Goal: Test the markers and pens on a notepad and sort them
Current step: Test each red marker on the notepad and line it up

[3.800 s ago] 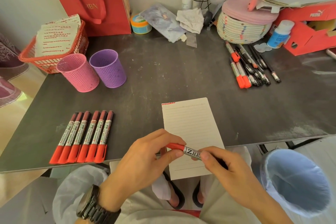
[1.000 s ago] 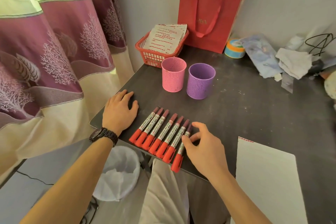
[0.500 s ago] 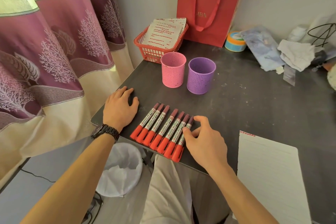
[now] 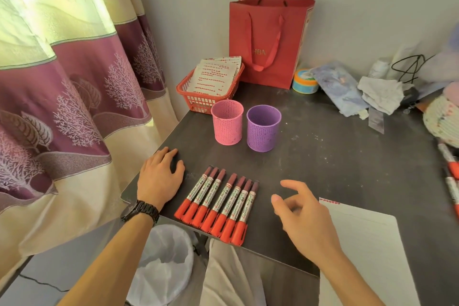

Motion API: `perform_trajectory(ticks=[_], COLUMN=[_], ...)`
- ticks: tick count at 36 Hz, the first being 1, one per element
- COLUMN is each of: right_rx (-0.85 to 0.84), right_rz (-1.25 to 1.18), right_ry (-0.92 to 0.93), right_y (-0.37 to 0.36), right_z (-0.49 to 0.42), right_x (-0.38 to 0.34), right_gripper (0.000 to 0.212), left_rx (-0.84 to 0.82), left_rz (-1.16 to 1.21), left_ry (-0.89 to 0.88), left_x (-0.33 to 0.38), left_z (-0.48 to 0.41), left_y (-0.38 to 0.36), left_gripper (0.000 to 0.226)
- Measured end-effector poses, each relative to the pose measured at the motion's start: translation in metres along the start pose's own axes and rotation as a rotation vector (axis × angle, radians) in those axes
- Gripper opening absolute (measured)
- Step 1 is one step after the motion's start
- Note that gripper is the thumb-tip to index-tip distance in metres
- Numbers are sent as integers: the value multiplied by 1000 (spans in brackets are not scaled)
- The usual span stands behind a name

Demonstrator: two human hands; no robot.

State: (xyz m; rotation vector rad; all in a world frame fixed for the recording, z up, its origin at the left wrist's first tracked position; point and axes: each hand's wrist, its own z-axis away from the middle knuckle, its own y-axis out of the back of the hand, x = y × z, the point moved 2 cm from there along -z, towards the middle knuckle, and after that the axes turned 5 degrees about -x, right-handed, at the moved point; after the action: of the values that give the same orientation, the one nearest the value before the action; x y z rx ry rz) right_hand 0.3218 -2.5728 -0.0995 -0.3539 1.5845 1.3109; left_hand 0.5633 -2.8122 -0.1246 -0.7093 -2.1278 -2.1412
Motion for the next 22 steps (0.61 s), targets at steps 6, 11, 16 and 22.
perform_trajectory(ticks=[6,11,16,22], right_rx=[227,309,315,399], right_rz=[-38,265,537,575], right_ry=[3,-108,-213,-144], right_y=[88,151,183,177], right_z=[31,50,69,80], right_x=[39,93,143,168], right_gripper=[24,28,24,31], left_rx=[7,109,22,-309], left_rz=[172,354,415,266], left_ry=[-2,-221,-611,-891], left_x=[14,93,202,316], left_z=[4,31,64,89], left_y=[10,10,-12,-71], left_gripper=[38,29,28,25])
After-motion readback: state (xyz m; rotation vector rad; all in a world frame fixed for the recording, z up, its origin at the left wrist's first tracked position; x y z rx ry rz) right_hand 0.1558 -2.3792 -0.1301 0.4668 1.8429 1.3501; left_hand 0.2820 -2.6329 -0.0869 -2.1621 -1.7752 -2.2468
